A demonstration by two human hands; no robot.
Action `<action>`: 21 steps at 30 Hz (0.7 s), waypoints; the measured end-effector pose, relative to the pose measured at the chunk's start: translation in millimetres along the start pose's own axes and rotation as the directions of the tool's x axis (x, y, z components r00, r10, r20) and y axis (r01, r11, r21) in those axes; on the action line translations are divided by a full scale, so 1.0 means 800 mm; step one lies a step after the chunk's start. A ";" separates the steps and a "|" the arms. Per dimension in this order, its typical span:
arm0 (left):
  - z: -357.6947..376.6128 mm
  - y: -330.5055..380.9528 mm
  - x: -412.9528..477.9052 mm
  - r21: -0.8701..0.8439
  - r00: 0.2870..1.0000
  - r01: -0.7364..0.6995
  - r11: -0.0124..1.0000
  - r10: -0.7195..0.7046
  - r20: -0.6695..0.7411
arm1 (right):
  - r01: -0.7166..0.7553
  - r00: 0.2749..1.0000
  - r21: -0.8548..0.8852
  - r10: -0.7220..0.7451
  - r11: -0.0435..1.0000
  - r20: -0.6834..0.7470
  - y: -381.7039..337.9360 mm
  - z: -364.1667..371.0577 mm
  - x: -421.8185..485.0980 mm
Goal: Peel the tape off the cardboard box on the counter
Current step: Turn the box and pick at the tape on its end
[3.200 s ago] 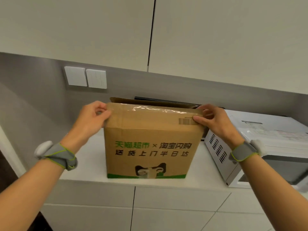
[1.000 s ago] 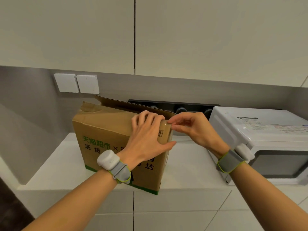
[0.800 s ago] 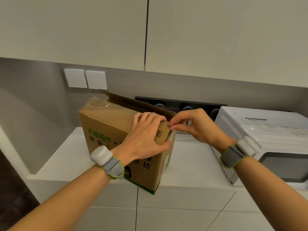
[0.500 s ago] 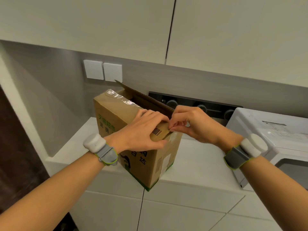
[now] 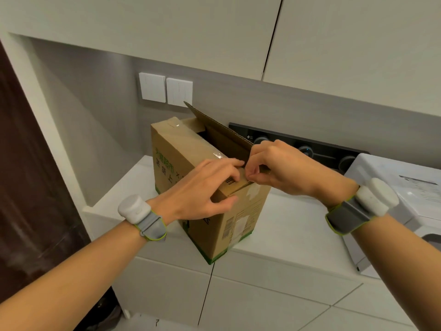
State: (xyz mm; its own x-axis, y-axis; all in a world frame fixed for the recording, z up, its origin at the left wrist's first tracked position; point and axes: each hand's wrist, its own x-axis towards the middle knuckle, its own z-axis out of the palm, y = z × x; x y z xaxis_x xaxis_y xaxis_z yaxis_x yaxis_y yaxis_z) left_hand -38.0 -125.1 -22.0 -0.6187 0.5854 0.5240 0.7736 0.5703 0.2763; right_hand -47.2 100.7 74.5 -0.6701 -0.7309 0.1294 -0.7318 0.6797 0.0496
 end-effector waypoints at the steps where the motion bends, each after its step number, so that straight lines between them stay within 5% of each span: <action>1: 0.006 -0.001 -0.003 -0.002 0.999 -0.022 1.000 0.022 -0.041 | -0.004 1.000 -0.027 0.004 1.000 0.001 0.000 0.001 0.000; 7: 0.026 0.006 -0.010 0.016 0.966 -0.081 0.997 0.082 -0.243 | -0.101 0.995 -0.019 0.101 0.995 -0.028 -0.003 0.006 0.001; 21: 0.035 0.007 -0.009 -0.017 0.947 -0.133 0.991 0.122 -0.298 | -0.290 0.949 0.025 0.291 0.957 -0.121 -0.013 0.017 0.010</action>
State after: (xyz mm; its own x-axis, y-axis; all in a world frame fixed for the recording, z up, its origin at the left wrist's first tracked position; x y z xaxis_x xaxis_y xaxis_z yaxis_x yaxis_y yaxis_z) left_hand -33.2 -110.5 -46.7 -0.4503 0.4521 0.7700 0.8513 0.4775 0.2175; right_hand -46.7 86.7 61.7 -0.8338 -0.4887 0.2567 -0.5090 0.8606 -0.0151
